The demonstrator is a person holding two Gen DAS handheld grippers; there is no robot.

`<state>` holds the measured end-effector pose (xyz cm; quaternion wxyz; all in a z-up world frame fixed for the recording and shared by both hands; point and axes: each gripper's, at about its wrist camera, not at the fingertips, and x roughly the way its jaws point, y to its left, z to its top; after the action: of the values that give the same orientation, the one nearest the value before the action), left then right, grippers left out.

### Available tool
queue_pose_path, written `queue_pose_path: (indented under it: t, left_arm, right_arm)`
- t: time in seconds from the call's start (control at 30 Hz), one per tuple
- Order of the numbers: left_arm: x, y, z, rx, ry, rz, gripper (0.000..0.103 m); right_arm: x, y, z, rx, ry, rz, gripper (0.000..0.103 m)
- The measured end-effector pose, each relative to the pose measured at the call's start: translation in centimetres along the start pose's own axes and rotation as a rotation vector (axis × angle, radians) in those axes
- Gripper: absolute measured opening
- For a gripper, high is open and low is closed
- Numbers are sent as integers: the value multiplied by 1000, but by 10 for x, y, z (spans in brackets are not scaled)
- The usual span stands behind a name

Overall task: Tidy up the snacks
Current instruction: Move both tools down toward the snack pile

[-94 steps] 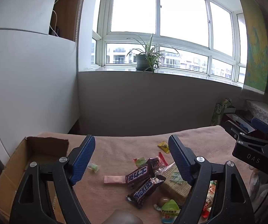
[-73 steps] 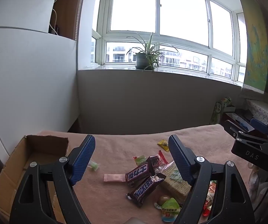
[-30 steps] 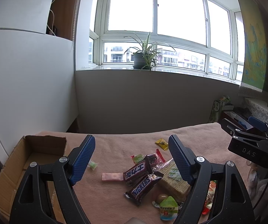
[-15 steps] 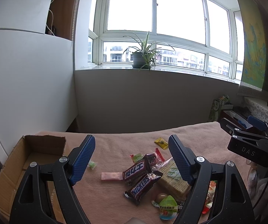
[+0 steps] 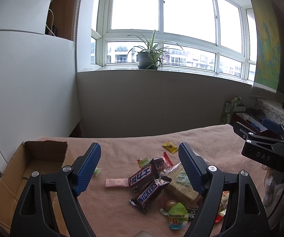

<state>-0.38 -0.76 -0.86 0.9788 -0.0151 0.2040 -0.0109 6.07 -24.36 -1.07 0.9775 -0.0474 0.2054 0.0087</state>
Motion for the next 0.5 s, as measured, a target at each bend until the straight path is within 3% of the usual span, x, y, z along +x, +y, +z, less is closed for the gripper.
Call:
queue_pose_path:
  t: [0.17,0.37,0.5]
  left_arm:
    - [4,4,-5,-2,29,-11,81]
    - [11,13,-13,-44,86,-51,81]
    - [10,15,-17,-44,103,-63,81]
  right_arm:
    - [8,-12,-3,-18,46,23,103]
    - [28,-35,-14,17,186,165,103]
    - [32,-43,-26,12,231,192,103]
